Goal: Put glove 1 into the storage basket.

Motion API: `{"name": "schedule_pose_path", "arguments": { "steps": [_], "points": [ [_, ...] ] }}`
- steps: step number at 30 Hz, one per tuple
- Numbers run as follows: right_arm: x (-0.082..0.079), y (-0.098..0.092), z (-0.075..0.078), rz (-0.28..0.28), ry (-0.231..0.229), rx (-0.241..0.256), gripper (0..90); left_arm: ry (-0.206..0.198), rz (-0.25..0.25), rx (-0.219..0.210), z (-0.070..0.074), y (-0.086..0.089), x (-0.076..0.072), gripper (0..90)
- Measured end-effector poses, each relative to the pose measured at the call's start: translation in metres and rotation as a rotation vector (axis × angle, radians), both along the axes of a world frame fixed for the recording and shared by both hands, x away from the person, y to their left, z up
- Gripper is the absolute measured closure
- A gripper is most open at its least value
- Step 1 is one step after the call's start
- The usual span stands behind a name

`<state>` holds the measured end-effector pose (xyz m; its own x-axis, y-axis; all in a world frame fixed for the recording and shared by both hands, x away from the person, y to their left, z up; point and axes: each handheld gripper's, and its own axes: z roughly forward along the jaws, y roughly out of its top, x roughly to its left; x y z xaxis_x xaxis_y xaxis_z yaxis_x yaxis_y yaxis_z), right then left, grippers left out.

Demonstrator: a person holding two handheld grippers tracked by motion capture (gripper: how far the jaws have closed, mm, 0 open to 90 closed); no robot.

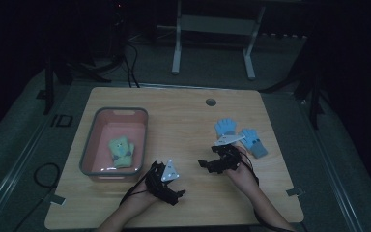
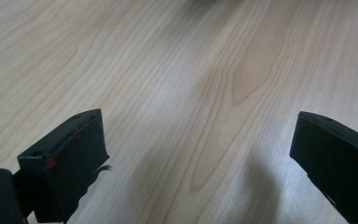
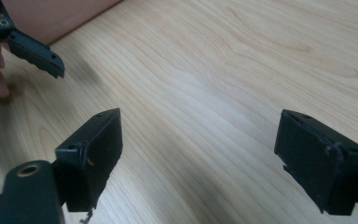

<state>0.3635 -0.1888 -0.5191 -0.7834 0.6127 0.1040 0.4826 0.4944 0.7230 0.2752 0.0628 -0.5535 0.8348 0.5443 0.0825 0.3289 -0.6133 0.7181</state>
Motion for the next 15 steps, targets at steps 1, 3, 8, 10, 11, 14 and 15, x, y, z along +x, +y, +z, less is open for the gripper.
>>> {"name": "schedule_pose_path", "arguments": {
  "steps": [1,3,8,10,11,14,15],
  "points": [
    [-0.001,-0.002,-0.001,-0.005,-0.012,-0.005,14.0,-0.006,-0.001,0.006,-0.001,0.000,-0.001,3.8],
    [-0.004,-0.005,-0.003,-0.002,-0.034,-0.008,14.0,-0.017,0.004,0.002,-0.003,0.000,-0.003,3.8],
    [-0.011,-0.012,-0.012,0.006,-0.061,-0.019,14.0,-0.026,0.003,0.007,-0.006,-0.002,-0.008,3.8],
    [-0.012,-0.014,-0.015,0.007,-0.062,-0.017,14.0,-0.024,0.007,-0.005,-0.005,-0.002,-0.008,3.8],
    [-0.013,-0.014,-0.016,0.003,-0.054,-0.021,14.0,-0.025,0.008,-0.003,-0.005,-0.001,-0.009,3.8],
    [-0.012,-0.017,-0.016,-0.004,-0.040,-0.032,13.9,-0.027,0.007,-0.005,-0.005,-0.001,-0.010,3.8],
    [-0.012,-0.017,-0.015,-0.009,-0.036,-0.037,13.8,-0.028,0.006,-0.003,-0.006,0.000,-0.010,3.8]
  ]
}}
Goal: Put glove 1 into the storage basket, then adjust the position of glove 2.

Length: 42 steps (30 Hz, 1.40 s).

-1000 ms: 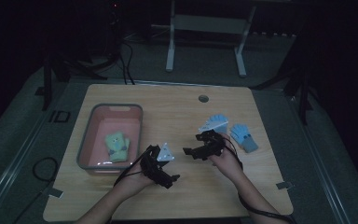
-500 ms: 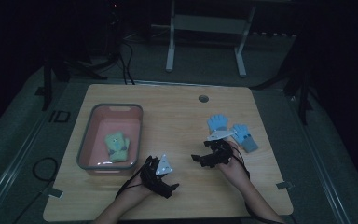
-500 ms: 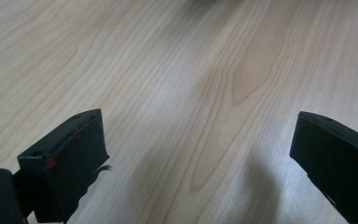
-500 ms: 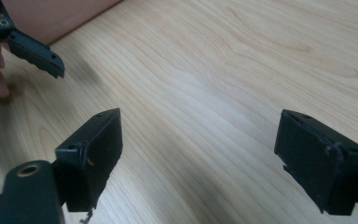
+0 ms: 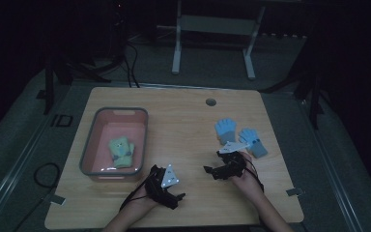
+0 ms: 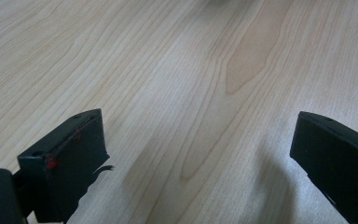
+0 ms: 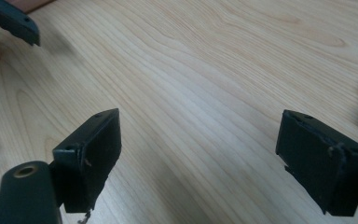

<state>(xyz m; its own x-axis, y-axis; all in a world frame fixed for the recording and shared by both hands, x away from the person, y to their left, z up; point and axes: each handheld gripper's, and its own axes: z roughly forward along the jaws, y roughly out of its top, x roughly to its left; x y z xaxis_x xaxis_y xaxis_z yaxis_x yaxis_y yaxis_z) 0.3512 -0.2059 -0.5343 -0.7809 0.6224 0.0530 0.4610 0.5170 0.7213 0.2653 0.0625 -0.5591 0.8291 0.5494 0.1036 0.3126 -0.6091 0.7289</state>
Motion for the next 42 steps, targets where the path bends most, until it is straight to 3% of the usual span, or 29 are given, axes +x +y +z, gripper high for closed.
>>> {"name": "schedule_pose_path", "arguments": {
  "steps": [3,8,11,18,20,25,30,38,42],
  "points": [
    [0.000,-0.003,0.004,-0.004,0.009,0.011,12.2,0.014,-0.004,-0.001,-0.001,0.001,0.001,3.8],
    [0.001,-0.008,0.012,-0.025,0.031,0.081,11.3,0.009,-0.001,-0.004,-0.001,0.001,0.001,3.8],
    [0.003,-0.013,0.017,-0.040,0.009,0.088,11.6,0.008,0.002,-0.004,-0.001,0.001,0.001,3.8],
    [0.015,-0.033,0.030,-0.093,-0.041,0.105,27.2,0.010,0.000,-0.010,-0.001,0.003,0.001,3.8],
    [0.021,-0.038,0.033,-0.111,-0.054,0.107,34.2,0.011,-0.002,-0.014,-0.001,0.003,0.001,3.8],
    [0.038,-0.047,0.038,-0.166,-0.094,0.085,41.9,0.010,-0.005,-0.010,-0.001,0.003,0.001,3.8],
    [0.064,-0.057,0.042,-0.243,-0.071,0.085,54.5,0.010,-0.005,-0.012,-0.002,0.003,0.000,3.8],
    [0.099,-0.057,0.033,-0.304,-0.041,0.049,62.1,0.009,-0.009,-0.012,-0.002,0.003,0.000,3.8],
    [0.111,-0.053,0.025,-0.313,-0.031,0.036,60.1,0.009,-0.010,-0.015,-0.001,0.003,-0.001,3.8]
  ]
}}
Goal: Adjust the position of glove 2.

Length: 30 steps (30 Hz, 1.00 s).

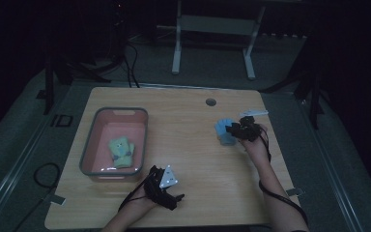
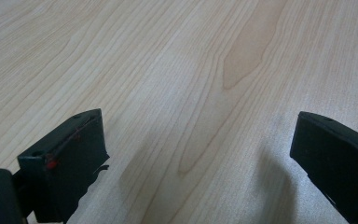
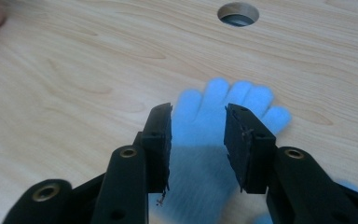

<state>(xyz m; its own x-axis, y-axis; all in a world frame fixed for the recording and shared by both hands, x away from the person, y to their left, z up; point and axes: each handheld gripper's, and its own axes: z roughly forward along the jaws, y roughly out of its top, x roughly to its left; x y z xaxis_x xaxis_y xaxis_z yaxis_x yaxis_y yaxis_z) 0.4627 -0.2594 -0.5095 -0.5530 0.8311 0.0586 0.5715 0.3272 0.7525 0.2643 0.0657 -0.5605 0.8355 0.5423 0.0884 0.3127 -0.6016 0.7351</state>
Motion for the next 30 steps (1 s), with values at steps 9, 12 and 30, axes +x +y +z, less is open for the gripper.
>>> {"name": "schedule_pose_path", "arguments": {
  "steps": [9,12,30],
  "points": [
    [0.018,0.010,-0.022,0.003,-0.016,-0.052,55.6,-0.001,-0.005,-0.009,0.001,0.000,-0.001,3.8],
    [0.022,0.010,-0.031,-0.004,-0.002,-0.077,55.1,0.000,-0.006,-0.011,0.001,0.000,-0.001,3.8],
    [0.012,0.018,-0.042,-0.047,-0.008,-0.073,85.3,0.003,-0.006,-0.018,0.000,0.000,-0.002,3.8]
  ]
}}
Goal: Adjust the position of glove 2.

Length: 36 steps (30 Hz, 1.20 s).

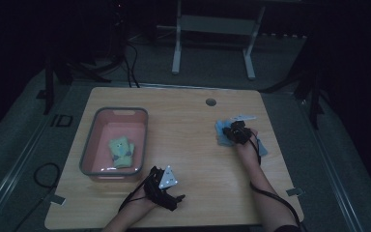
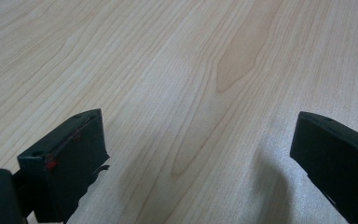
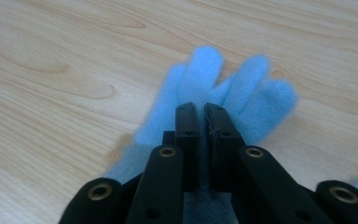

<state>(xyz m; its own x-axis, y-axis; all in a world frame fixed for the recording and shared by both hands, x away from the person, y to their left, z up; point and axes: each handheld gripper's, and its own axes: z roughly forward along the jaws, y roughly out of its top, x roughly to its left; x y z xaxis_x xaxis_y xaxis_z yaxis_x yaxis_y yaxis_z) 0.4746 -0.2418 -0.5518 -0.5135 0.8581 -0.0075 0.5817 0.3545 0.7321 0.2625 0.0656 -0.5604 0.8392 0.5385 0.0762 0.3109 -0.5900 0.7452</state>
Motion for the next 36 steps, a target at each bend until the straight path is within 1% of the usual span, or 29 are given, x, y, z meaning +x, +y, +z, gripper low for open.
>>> {"name": "schedule_pose_path", "arguments": {
  "steps": [2,5,7,8,11,13,16,18,21,24,26,29,33,36],
  "points": [
    [-0.004,0.002,0.004,-0.009,0.012,0.016,85.6,-0.002,0.000,-0.004,0.000,0.000,0.000,3.8],
    [-0.013,0.005,0.013,-0.005,0.005,0.027,85.7,-0.004,0.002,-0.001,0.001,0.000,0.000,3.7],
    [-0.016,0.005,0.016,-0.005,0.002,0.034,85.7,-0.008,0.003,0.001,0.000,0.000,0.000,3.8],
    [-0.027,0.008,0.029,0.004,-0.011,0.044,85.7,-0.009,0.003,0.001,0.000,0.000,0.000,3.8],
    [-0.039,0.012,0.040,0.017,-0.014,0.059,85.7,-0.018,0.006,0.005,0.001,0.001,0.000,3.8],
    [-0.050,0.017,0.048,0.030,-0.022,0.060,85.7,-0.020,0.008,0.006,0.000,0.001,0.000,3.8],
    [-0.065,0.023,0.056,0.051,-0.037,0.061,85.7,-0.019,0.007,0.007,0.000,0.001,0.000,3.7],
    [-0.076,0.027,0.061,0.068,-0.050,0.071,85.7,-0.019,0.005,0.008,0.000,0.001,0.000,3.8],
    [-0.091,0.032,0.067,0.085,-0.053,0.089,85.7,-0.020,0.005,0.006,0.001,0.001,0.000,3.8],
    [-0.102,0.036,0.071,0.108,-0.052,0.099,85.7,-0.020,0.004,0.001,0.001,0.002,0.000,3.8],
    [-0.110,0.040,0.073,0.123,-0.045,0.100,85.6,-0.020,0.003,0.004,0.001,0.002,0.000,3.8],
    [-0.117,0.045,0.070,0.123,-0.043,0.102,85.6,-0.022,0.001,0.004,0.001,0.002,0.000,3.8],
    [-0.124,0.051,0.057,0.119,-0.008,0.120,85.6,-0.022,0.000,0.004,0.001,0.002,0.000,3.7],
    [-0.126,0.056,0.043,0.122,0.013,0.102,85.6,-0.021,-0.003,0.007,0.000,0.002,0.000,3.8]
  ]
}}
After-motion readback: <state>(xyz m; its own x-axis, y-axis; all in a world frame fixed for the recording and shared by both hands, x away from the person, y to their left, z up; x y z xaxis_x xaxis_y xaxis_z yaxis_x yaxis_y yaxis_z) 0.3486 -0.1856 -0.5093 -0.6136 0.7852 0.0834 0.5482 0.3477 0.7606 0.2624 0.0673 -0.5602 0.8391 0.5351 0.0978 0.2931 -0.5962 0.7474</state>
